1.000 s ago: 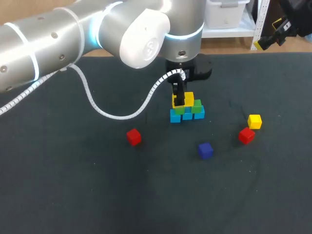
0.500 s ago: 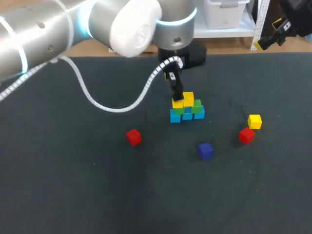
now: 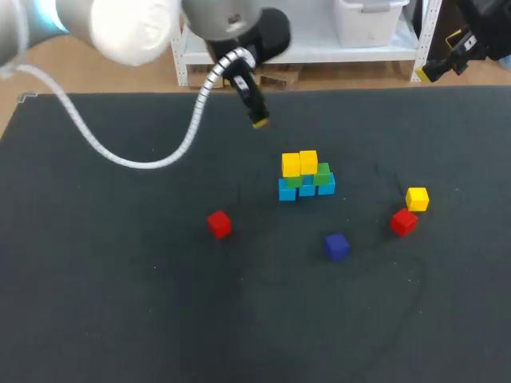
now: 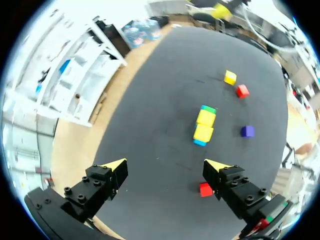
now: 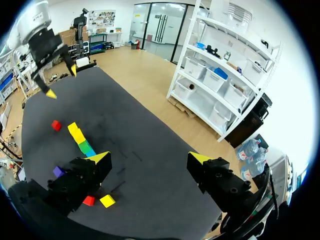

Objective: Place the blue cubes, place green cubes on the blue cubes, place the yellow cubes on the green cubes, then place the red cubes on the yellow cubes, and place purple cube on the red cubes.

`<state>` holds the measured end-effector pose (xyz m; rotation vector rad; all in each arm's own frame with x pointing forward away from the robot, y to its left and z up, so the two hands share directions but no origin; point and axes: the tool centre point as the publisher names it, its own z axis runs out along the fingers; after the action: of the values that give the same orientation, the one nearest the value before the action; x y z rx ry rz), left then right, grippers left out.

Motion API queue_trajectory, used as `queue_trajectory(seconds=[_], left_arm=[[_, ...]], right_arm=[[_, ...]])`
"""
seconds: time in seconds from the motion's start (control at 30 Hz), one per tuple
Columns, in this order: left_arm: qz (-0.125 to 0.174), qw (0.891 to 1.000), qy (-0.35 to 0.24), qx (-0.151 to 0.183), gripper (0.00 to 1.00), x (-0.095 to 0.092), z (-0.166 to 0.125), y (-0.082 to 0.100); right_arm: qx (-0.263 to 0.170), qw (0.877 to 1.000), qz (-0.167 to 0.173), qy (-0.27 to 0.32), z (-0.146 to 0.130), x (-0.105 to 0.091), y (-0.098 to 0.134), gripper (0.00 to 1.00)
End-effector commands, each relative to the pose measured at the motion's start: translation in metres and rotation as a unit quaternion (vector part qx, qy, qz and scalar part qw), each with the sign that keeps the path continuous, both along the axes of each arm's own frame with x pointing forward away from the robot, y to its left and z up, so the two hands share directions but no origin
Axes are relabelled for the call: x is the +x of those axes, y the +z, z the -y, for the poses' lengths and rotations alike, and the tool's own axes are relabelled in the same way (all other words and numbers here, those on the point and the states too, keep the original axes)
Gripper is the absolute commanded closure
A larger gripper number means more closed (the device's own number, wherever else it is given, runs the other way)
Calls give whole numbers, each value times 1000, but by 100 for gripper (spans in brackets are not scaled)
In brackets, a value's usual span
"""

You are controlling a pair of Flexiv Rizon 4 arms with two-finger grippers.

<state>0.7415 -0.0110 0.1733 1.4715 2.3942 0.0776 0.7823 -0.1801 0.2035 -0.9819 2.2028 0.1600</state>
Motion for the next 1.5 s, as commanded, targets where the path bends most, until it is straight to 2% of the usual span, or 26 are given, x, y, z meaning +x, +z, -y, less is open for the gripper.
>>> queue_trajectory(seconds=[0.03, 0.2, 0.33, 0.47, 0.6, 0.7, 0.77, 0.93, 1.1, 1.17, 1.27, 1.4, 1.47, 1.5], left_arm=[[68, 992, 31, -98, 0, -12, -47, 9], [114, 981, 87, -130, 0, -8, -81, 22], [153, 966, 135, -159, 0, -7, -110, 33], [201, 951, 176, -158, 0, -12, -138, 45], [226, 939, 205, -160, 0, -19, -157, 49], [229, 929, 232, -174, 0, -22, -169, 49], [236, 918, 259, -187, 0, -24, -176, 47], [244, 910, 278, -187, 0, -26, -186, 43], [287, 881, 324, -191, 0, -28, -196, 47], [282, 873, 340, -205, 0, -30, -200, 45], [267, 872, 347, -219, 0, -29, -203, 41], [255, 877, 338, -227, 0, -26, -201, 39], [236, 880, 341, -231, 0, -25, -200, 38], [227, 882, 331, -247, 0, -24, -199, 39]], right_arm=[[-1, 1000, 0, -1, 0, -1, 0, 0], [-1, 1000, 0, -1, 0, -1, 0, 0], [-1, 1000, 0, -1, 0, -1, 0, 0], [-1, 1000, 0, -1, 0, -1, 0, 0], [-1, 1000, 0, -1, 0, -1, 0, 0], [-1, 1000, 0, -1, 0, -1, 0, 0], [-1, 1000, 0, -1, 0, -1, 0, 0], [-1, 1000, 0, -1, 0, -1, 0, 0], [-1, 1000, 0, -1, 0, -1, 0, 0], [-1, 1000, 0, -1, 0, -1, 0, 0], [-1, 1000, 0, -1, 0, -1, 0, 0], [-1, 1000, 0, -1, 0, -1, 0, 0], [-1, 1000, 0, -1, 0, -1, 0, 0], [-1, 1000, 0, -1, 0, -1, 0, 0]])
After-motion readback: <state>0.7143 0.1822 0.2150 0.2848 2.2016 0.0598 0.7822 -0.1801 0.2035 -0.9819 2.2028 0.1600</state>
